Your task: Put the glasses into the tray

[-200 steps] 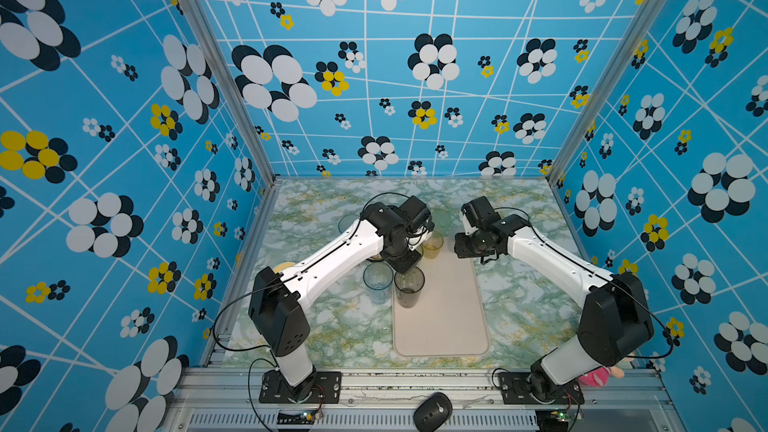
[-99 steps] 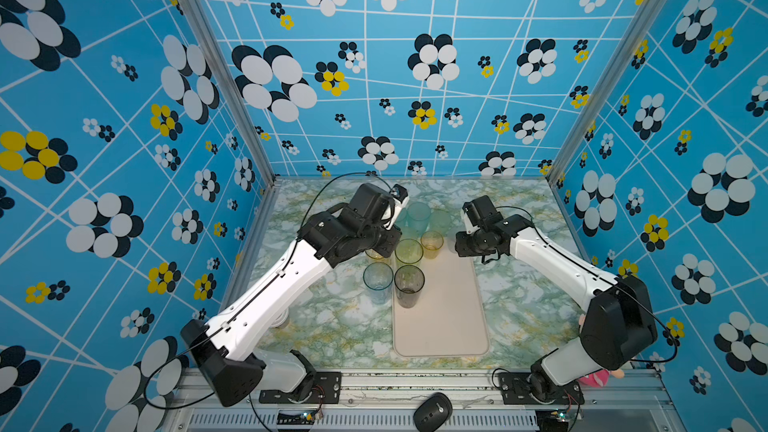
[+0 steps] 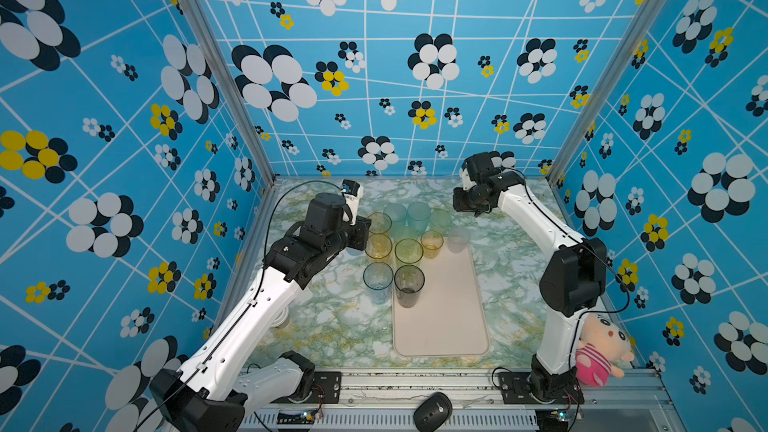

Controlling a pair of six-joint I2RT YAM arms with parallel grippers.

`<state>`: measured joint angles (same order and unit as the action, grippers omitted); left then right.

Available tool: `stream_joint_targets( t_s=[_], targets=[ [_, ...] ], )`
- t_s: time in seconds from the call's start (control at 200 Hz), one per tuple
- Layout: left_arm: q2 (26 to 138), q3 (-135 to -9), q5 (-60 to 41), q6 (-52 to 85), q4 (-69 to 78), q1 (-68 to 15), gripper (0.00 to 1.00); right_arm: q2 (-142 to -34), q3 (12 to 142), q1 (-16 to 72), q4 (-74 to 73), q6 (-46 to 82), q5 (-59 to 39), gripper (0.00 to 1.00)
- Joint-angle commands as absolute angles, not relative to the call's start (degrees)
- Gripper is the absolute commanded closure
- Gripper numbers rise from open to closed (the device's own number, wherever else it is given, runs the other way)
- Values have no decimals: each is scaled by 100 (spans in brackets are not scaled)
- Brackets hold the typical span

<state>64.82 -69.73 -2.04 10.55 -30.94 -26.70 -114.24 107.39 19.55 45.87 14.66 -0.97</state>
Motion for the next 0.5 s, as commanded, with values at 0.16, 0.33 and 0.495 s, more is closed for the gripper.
stream_joint_targets(
  t_s=[0.16,0.33,0.495],
  targets=[
    [6692,-6862,-735,1160,-2716,-2419,69,-12383,11924,1965,5651,1131,-188,71],
    [6802,-6847,-826,1168,-2629,-2347,68,-12695,12124,1969,5801,1047,-101,71],
    [6873,-6796,-918,1203,-2549,-2305,69,-12867,12212,1969,5845,1020,-123,73]
  ],
)
